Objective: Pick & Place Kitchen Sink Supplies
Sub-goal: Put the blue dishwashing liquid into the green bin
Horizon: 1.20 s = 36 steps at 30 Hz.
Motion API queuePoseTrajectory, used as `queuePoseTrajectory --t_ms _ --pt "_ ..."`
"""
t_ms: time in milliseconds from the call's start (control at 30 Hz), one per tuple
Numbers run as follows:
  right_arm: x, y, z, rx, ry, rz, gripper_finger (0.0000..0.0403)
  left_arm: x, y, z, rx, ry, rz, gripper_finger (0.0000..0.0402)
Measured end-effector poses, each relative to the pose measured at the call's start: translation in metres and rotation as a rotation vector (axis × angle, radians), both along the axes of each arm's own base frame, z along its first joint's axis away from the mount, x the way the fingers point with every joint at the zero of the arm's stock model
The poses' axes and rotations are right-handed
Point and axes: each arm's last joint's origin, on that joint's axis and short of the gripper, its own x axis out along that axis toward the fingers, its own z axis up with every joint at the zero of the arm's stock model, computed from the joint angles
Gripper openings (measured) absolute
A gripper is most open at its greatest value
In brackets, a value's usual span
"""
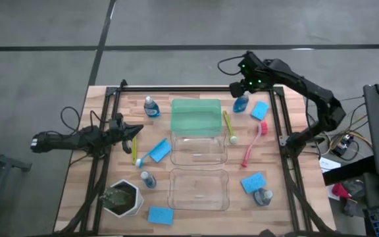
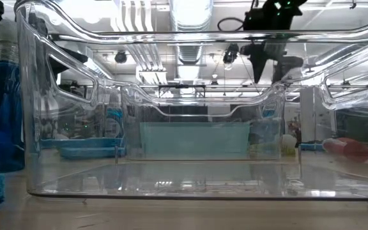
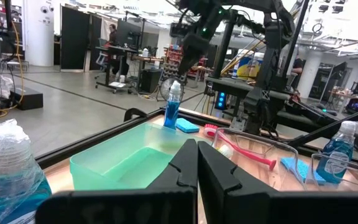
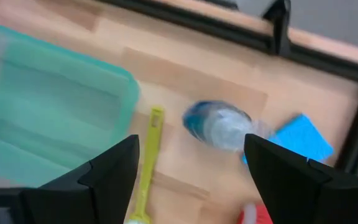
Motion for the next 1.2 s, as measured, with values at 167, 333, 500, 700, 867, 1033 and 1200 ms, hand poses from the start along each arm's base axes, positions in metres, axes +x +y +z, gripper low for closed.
queuePoseTrajectory --t_ms 167,333,500,700,867,1033,1200 --pt "0.008 -0.007 -0.013 0.036 0.058 -0.017 0.0297 0.0 0.0 0.0 0.0 0.0 0.001 0.0005" --pt "0.012 -0.011 -0.021 0.049 0.087 -0.047 0.029 0.0 0.0 0.0 0.0 -0.001 0.0 0.0005" --pt "0.011 -0.011 -0.021 0.038 0.098 -0.06 0.028 0.0 0.0 0.0 0.0 -0.001 0.0 0.0005" --pt "0.009 -0.013 -0.021 0.034 0.109 -0.063 0.0266 0.0 0.0 0.0 0.0 -0.001 0.0 0.0005" --pt "0.011 -0.006 -0.013 0.03 0.09 -0.039 0.0258 0.0 0.0 0.0 0.0 0.0 0.0 0.0005" --pt "0.007 -0.003 -0.004 0.006 0.13 -0.024 0.0267 0.0 0.0 0.0 0.0 0.0 0.0 0.0005" --pt "0.006 -0.006 -0.007 -0.005 0.154 -0.029 0.0286 0.0 0.0 0.0 0.0 0.001 0.0 0.0005"
